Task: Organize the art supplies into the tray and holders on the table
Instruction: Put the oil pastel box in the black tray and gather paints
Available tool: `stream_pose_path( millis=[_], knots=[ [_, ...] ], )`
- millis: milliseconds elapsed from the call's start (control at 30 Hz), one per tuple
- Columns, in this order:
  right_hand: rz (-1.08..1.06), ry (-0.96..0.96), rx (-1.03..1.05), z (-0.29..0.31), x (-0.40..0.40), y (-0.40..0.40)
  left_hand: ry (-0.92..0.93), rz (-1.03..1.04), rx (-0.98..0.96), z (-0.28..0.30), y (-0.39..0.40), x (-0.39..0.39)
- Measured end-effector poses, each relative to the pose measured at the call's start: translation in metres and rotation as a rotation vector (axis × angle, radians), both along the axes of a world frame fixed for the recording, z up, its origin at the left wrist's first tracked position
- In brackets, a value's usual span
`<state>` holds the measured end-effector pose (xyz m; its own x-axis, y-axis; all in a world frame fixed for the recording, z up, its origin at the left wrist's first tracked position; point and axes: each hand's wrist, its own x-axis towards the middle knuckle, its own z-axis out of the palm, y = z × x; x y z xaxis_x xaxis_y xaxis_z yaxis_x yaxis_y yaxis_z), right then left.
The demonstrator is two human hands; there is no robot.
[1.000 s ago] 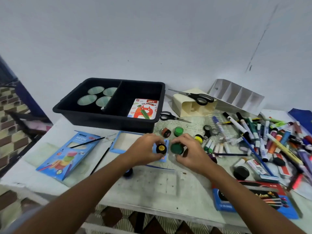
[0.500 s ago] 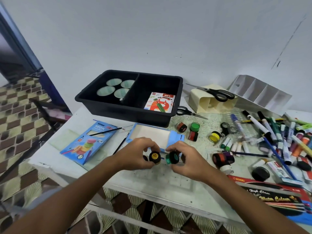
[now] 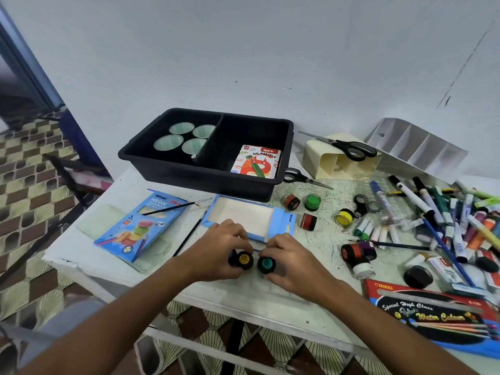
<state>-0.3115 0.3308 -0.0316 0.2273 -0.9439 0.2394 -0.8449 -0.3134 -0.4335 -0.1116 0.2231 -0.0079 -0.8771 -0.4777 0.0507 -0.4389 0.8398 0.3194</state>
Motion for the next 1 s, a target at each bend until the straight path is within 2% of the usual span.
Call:
stream_pose_path(
  millis=[167, 400, 567, 833, 933, 1000],
  knots=[
    [-0.018, 0.025, 0.009, -0.004, 0.002, -0.002, -0.045, -0.047, -0.011, -0.001, -0.002, -0.001],
    [-0.039, -0.009, 0.021, -0.006, 0.001, -0.006, 0.008, -0.037, 0.078, -0.004, -0.007, 0.001],
    [-0.012, 0.014, -0.006, -0.007, -0.001, -0.005, 0.011, -0.039, 0.038, -0.007, -0.007, 0.004],
    [0.006, -0.052, -0.001, -0.003, -0.004, -0.003, -0.020, -0.046, 0.022, -0.006, -0.009, 0.001],
    [0.002, -0.036, 0.039, -0.001, -0.006, -0.003, -0.072, -0.083, 0.062, 0.003, -0.013, -0.003],
    [0.002, -0.063, 0.075, 0.002, -0.011, -0.003, -0.022, -0.071, 0.113, 0.009, -0.015, -0.009]
  ],
)
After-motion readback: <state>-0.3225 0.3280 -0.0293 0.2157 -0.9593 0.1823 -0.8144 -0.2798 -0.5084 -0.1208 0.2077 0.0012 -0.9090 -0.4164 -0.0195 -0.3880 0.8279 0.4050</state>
